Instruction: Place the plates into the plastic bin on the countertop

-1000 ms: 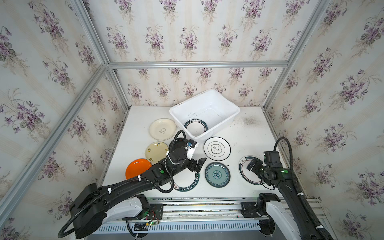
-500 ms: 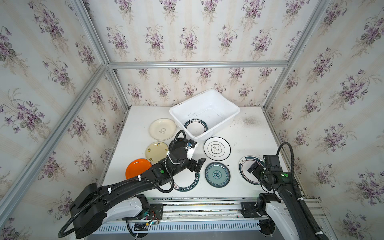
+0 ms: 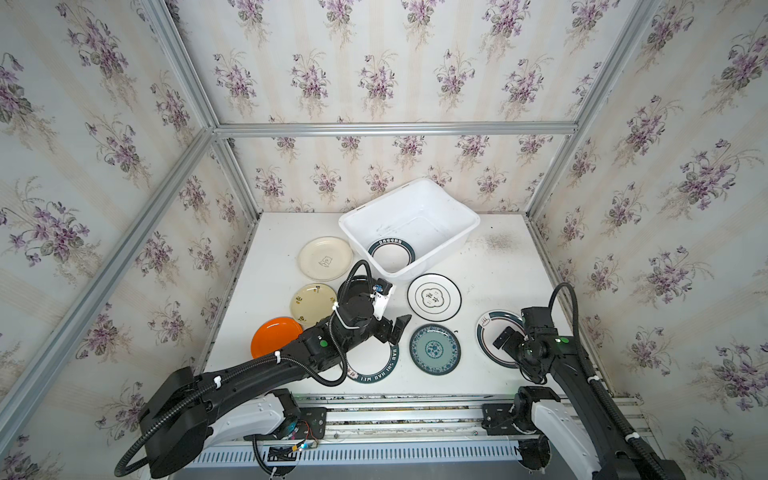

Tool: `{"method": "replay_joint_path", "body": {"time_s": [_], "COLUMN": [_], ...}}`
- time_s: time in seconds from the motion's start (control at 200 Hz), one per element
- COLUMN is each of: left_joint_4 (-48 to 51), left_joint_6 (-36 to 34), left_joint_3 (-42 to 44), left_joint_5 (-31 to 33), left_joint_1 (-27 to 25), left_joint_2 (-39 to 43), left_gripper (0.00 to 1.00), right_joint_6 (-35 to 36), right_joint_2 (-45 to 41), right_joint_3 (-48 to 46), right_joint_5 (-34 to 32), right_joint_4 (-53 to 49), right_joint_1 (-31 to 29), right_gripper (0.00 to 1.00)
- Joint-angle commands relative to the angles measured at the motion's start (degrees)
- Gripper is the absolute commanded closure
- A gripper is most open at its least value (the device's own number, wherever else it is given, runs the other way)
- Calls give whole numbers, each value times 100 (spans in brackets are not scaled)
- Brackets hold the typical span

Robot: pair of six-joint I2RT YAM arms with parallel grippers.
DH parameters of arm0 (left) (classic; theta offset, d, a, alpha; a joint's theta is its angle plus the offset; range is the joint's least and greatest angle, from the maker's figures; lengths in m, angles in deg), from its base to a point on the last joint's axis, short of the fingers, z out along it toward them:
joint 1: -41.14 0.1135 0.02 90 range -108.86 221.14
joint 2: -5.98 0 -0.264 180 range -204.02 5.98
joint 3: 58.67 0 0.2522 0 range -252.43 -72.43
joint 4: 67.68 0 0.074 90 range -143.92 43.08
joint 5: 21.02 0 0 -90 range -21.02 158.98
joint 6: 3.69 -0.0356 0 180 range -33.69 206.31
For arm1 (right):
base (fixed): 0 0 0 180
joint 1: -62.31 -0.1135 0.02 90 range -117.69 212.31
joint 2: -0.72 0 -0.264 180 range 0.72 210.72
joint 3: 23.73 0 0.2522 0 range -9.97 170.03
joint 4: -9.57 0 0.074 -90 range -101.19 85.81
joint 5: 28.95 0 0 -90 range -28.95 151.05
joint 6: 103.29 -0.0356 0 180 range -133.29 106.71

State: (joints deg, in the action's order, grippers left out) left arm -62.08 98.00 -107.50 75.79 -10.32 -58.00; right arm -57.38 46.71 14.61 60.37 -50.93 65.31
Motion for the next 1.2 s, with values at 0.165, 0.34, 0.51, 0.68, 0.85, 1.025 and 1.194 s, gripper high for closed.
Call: {"method": "replay_joint_path", "body": {"time_s": [0.165,0.34,0.51,0.68,0.85,1.025,1.194], "left_joint_4": [-30,-30,-19,-18,-12,-10,7], "left_joint_6": [-83,-88,-100,-105,-105,-113,-108], "left_joint_3": [-26,-41,-53,-53,-61,-70,-70], "left_joint_5": [128,128,153,172,172,163,158], "left_joint_1": [-4,-4,-4,-4,-4,-8,-4], "left_joint_2": [8,-43,-70,-79,-96,-99,-97], "left_gripper": [1,1,1,1,1,1,1], "right_joint_6": [-128,-164,-266,-326,-468,-648,-864], "right_joint_2": [-46,157,372,437,386,298,204], "right_joint_3": [-141,-189,-287,-324,-379,-458,-614], "right_joint_5": [138,152,358,339,240,194,235], "right_joint_4": [555,769,1139,1259,1297,1372,1615], "right_joint_1": [0,-2,-2,-2,1,-1,-1], "right_gripper": [3,8,16,25,34,48,58]}}
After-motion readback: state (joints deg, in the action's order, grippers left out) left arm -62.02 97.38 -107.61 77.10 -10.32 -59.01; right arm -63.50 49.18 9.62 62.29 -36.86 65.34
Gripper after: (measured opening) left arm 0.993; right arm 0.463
